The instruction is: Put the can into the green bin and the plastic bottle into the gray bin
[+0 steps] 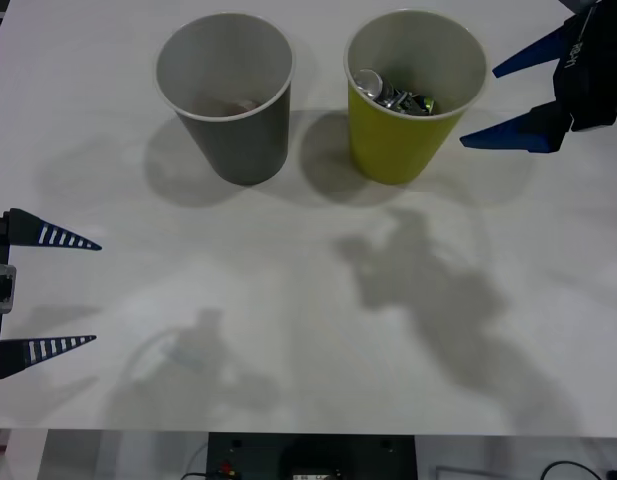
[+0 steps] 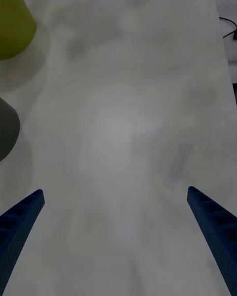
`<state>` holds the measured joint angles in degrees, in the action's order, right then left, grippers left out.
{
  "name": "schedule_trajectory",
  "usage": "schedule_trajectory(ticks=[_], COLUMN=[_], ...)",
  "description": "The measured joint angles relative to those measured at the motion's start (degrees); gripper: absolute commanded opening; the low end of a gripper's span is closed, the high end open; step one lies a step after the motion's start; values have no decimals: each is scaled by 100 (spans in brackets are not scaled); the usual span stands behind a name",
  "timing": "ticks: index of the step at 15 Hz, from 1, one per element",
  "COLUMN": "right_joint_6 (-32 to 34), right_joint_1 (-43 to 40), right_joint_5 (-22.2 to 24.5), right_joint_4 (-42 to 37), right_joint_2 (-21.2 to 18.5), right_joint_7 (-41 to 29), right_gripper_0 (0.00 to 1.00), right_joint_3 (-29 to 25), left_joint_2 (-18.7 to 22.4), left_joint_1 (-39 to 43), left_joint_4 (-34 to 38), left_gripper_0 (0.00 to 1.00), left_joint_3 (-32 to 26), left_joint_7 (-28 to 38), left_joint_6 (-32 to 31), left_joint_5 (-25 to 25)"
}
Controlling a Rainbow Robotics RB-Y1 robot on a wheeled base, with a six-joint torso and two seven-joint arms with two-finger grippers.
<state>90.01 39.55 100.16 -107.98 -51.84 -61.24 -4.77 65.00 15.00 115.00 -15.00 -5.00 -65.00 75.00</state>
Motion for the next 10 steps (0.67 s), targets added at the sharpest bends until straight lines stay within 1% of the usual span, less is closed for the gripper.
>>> schedule_trajectory(ticks=[2, 3, 6, 10], right_joint_6=[0, 0, 0, 0], right_joint_1=[-441, -632, -1173, -1877], right_joint_5=[-13, -37, -385, -675], right_joint_4=[-359, -457, -488, -488], right_joint_2=[-9, -10, -89, -146], right_joint_7=[207, 436, 1208, 2251], right_gripper_0=[100, 100, 100, 100], right_joint_3=[-170, -272, -523, -828], left_joint_2=[0, 0, 0, 0], left_joint_1=[0, 0, 0, 0], left_joint_4=[0, 0, 0, 0], left_gripper_0=[100, 100, 100, 100], left_joint_3=[0, 0, 0, 0], left_joint_7=[0, 0, 0, 0], left_joint_6=[0, 0, 0, 0], left_joint_5=[0, 0, 0, 0])
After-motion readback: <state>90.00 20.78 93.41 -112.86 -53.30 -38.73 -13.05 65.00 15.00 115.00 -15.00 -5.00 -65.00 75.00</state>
